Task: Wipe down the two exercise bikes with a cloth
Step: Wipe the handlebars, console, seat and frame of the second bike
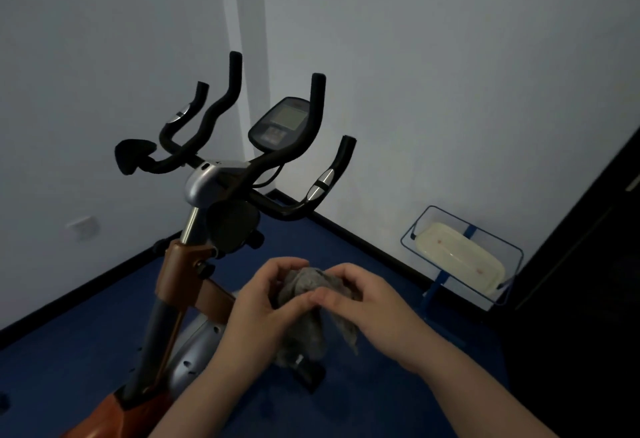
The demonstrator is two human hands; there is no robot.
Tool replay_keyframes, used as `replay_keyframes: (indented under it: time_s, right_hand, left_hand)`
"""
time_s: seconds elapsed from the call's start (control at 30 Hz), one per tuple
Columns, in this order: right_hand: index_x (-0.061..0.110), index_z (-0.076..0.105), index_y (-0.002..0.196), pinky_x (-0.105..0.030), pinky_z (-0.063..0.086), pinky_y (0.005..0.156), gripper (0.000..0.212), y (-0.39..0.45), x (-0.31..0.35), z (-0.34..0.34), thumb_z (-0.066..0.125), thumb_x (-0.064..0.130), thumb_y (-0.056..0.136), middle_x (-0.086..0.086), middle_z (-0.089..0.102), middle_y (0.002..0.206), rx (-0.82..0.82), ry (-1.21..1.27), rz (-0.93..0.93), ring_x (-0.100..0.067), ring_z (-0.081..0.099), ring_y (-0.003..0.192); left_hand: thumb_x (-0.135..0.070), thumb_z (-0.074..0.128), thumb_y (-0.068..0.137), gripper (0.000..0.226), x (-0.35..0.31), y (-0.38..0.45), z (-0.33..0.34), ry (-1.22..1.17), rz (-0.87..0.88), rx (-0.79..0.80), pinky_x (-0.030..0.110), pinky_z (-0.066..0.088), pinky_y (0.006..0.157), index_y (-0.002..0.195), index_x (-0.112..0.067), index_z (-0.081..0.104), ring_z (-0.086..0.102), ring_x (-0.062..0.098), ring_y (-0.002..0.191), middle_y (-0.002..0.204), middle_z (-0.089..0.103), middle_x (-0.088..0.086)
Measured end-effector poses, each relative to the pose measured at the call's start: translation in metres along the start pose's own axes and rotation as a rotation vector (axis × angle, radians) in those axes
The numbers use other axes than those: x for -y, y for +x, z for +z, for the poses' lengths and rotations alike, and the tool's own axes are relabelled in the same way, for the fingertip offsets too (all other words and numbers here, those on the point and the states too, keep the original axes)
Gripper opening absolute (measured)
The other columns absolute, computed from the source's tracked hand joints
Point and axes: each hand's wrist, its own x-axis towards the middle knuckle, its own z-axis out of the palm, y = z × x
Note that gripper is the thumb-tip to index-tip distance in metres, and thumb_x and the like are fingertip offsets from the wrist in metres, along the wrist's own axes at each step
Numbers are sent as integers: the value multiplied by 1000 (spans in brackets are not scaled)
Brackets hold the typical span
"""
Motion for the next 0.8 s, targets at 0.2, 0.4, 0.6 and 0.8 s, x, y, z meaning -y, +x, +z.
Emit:
replay_keyframes:
  time_s: [0.2,0.4,0.6,0.8]
  right_hand:
    - [23,71,96,-25,55,70,10,-20,6,-5,73,23,86,1,71,89,-94,-5,-56,-10,65,76]
    - [20,69,100,-31,59,69,13,-21,20,11,71,16,88,-4,71,97,-198,28,-41,-17,66,79]
    - [22,70,88,-28,55,69,34,-13,27,39,65,55,80,3,71,84,-203,-77,3,-14,64,78]
    - [-9,54,117,-43,53,94,80,-10,22,63,75,55,75,-20,67,114,-140,378,46,-27,65,104]
  left_hand:
    - [-31,86,65,42,-9,-10,-20,192,36,221,25,55,83,102,-32,66,68,8,95,102,71,-9]
    - [-42,82,63,45,-14,-6,-49,157,-14,366,26,56,71,94,-16,63,70,13,82,91,73,-2]
    - [-35,73,75,27,-15,-5,-85,46,-24,345,24,55,73,88,-12,68,70,15,81,86,73,2]
    - [-32,66,76,28,-16,-9,-93,-131,-58,216,16,51,66,88,-7,65,66,8,73,77,70,-3]
